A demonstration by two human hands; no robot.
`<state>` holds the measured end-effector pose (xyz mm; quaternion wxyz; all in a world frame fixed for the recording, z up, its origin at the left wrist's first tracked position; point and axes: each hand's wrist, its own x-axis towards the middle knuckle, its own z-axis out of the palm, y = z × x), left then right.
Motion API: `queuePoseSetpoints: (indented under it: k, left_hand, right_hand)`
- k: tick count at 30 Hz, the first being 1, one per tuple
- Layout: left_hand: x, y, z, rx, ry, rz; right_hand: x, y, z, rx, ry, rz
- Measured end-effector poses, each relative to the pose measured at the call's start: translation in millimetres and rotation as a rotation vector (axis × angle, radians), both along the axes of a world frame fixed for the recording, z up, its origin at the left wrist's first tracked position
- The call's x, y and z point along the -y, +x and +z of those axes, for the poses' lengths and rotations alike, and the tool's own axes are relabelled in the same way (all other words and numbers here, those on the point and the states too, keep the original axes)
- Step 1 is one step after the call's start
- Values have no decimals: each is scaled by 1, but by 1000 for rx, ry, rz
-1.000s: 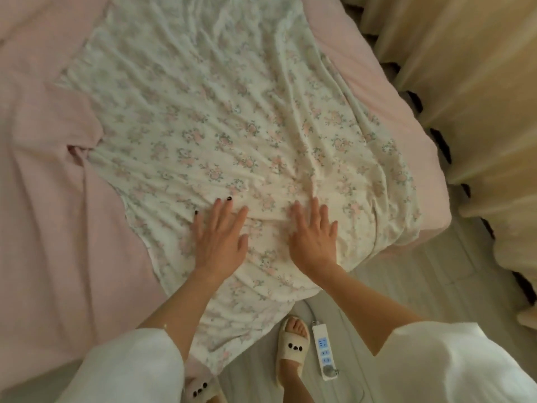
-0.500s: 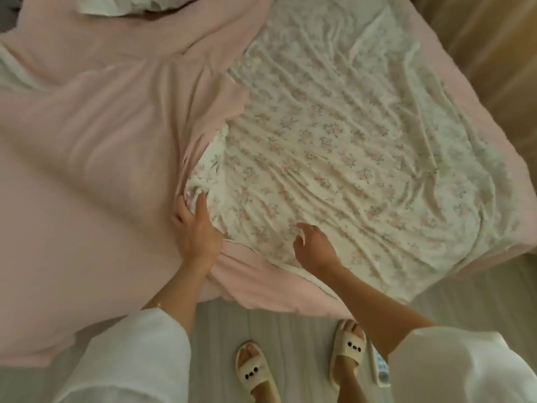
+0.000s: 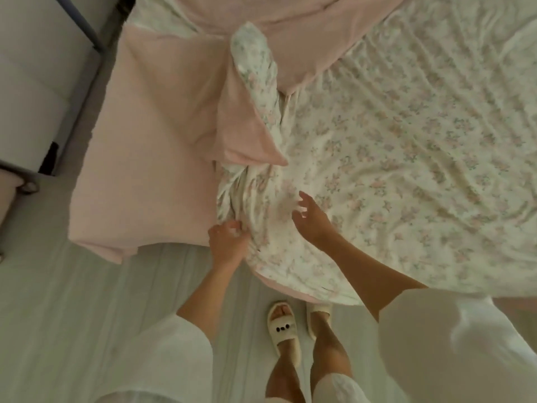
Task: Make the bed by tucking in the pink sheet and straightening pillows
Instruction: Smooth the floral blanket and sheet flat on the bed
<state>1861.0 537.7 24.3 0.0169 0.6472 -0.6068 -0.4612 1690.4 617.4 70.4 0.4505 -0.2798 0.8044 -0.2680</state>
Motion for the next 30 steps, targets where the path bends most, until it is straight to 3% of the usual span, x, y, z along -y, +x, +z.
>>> queuePoseSetpoints:
  k: [3,5,9,11,15,20,22,25,30]
  left_hand:
    - [35,-6,36,-167,-86,131]
    - [59,-14,63,-301,-43,205]
    - [110,-34,97,-475,96,198]
    - [141,-55,112,-537,148,150]
    - [196,-92,132,-579,294,212]
    - [242,-103,139,-551,459,51]
    - [254,-103,139,-481,409,-1]
    - [263,-99,129,-380,224,97]
    - [270,-37,128,-385,182,147]
  right_hand:
    - [33,1,11,48,-164,-159]
    - [61,-4,23,139,-294,-260]
    - [120,-26,48,536,-466,-622]
    - [144,-37,54,511,-398,-576]
    - [173,-44,62,236,-169,-204]
    - [187,-15,63,228,-6,127]
    - [193,-3,63,206,43,206]
    - [195,8,66,197,55,231]
    - [192,39,92,235,-58,-101]
